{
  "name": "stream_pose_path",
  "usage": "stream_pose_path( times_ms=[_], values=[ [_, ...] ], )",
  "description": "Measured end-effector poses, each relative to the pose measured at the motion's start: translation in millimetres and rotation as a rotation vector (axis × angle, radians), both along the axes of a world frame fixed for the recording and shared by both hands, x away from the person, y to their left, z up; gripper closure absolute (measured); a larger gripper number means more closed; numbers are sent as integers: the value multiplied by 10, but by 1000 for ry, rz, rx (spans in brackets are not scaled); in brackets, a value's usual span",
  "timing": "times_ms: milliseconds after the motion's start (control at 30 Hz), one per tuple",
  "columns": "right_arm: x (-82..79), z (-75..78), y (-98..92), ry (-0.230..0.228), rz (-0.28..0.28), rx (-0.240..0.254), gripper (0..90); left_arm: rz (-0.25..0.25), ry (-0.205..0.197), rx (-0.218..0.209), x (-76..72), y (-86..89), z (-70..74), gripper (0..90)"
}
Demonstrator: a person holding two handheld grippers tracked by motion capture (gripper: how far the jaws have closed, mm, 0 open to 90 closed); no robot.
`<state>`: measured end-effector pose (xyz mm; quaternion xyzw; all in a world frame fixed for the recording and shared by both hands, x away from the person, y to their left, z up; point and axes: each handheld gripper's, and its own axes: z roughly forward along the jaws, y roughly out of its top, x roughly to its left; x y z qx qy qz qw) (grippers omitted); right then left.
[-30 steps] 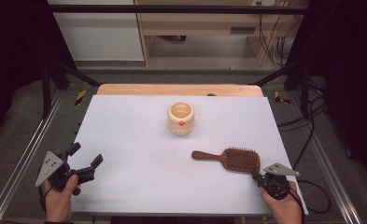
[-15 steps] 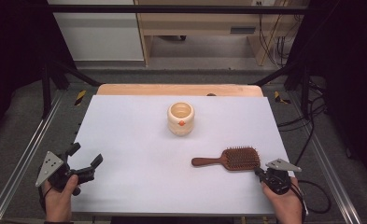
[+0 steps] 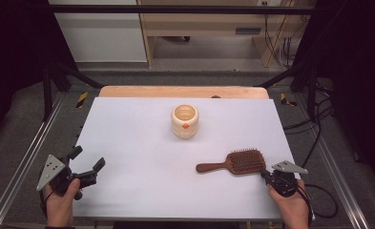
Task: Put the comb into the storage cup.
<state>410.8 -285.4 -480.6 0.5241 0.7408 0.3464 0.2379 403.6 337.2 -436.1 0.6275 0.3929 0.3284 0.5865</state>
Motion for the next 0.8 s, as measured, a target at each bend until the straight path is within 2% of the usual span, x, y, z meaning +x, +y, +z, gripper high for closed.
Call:
stream_pose_path(
  times_ms=[333, 800],
  values=[
    [9, 1, 0, 0, -4, -1, 900, 2, 2, 2, 2, 0, -2, 23],
    [178, 15, -12, 6, -3, 3, 900, 16, 6, 9, 1, 13, -6, 25]
  ],
)
